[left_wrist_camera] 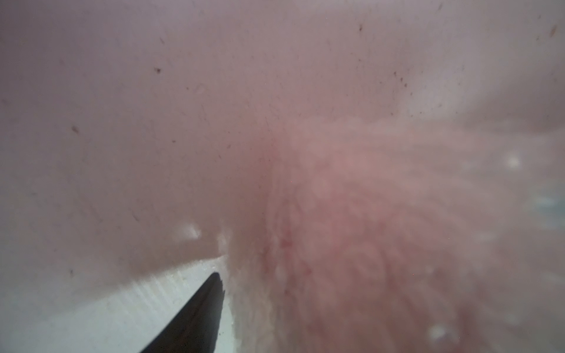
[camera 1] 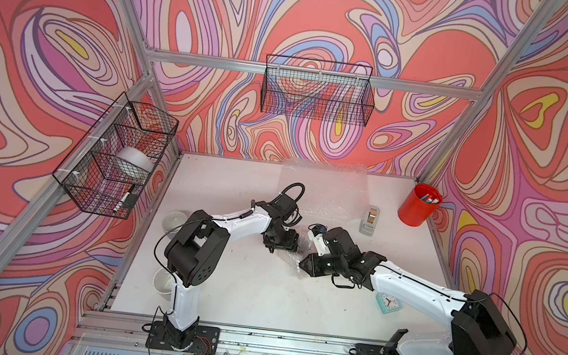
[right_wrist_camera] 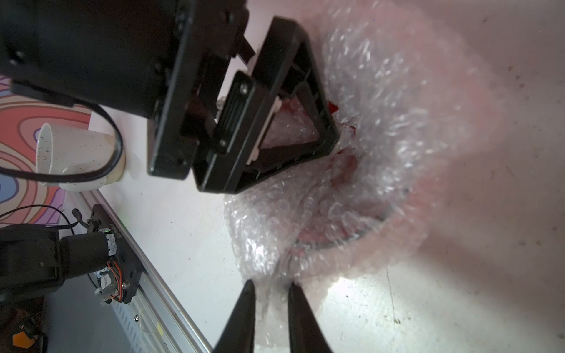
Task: Wrap mugs in bubble wrap
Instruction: Wrap the mug in bubble wrap.
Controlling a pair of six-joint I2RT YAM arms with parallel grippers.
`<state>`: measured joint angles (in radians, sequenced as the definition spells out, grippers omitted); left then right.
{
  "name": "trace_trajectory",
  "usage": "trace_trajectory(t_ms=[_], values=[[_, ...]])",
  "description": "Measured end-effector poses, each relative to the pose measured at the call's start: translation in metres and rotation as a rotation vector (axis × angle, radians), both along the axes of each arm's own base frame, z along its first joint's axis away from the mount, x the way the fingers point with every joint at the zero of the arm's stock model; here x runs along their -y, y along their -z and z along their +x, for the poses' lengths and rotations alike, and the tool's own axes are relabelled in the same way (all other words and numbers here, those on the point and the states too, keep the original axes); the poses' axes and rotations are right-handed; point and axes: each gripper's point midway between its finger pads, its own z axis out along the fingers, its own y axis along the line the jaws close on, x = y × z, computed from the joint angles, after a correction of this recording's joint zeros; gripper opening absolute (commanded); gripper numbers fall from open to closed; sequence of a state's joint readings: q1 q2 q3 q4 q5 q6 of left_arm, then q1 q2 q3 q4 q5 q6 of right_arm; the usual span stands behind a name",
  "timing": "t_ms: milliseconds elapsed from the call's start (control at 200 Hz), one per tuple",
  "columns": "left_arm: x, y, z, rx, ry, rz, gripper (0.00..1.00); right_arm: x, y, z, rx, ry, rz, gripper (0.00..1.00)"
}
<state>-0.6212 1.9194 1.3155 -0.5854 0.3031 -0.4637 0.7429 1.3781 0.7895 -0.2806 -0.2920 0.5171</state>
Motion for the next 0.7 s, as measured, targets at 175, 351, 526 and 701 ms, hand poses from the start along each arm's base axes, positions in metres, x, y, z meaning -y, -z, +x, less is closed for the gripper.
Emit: trace_trajectory(t_ms=[175, 351, 526, 701], values=[[0.001, 0.002, 0.000, 0.010, 0.016, 0.030, 0.62, -0.001, 0.001, 0.000, -0.009, 0.018, 0.023, 0.00], [0.002, 0.003, 0.001, 0.049, 0.045, 0.064, 0.58, 0.001, -0.001, -0.002, -0.014, 0.043, 0.043, 0.00], [0.001, 0.004, 0.005, 0.089, 0.069, 0.093, 0.56, 0.003, -0.002, 0.000, -0.012, 0.067, 0.039, 0.00], [0.002, 0.003, 0.007, 0.115, 0.083, 0.103, 0.56, 0.009, -0.001, 0.003, -0.016, 0.108, 0.022, 0.00]])
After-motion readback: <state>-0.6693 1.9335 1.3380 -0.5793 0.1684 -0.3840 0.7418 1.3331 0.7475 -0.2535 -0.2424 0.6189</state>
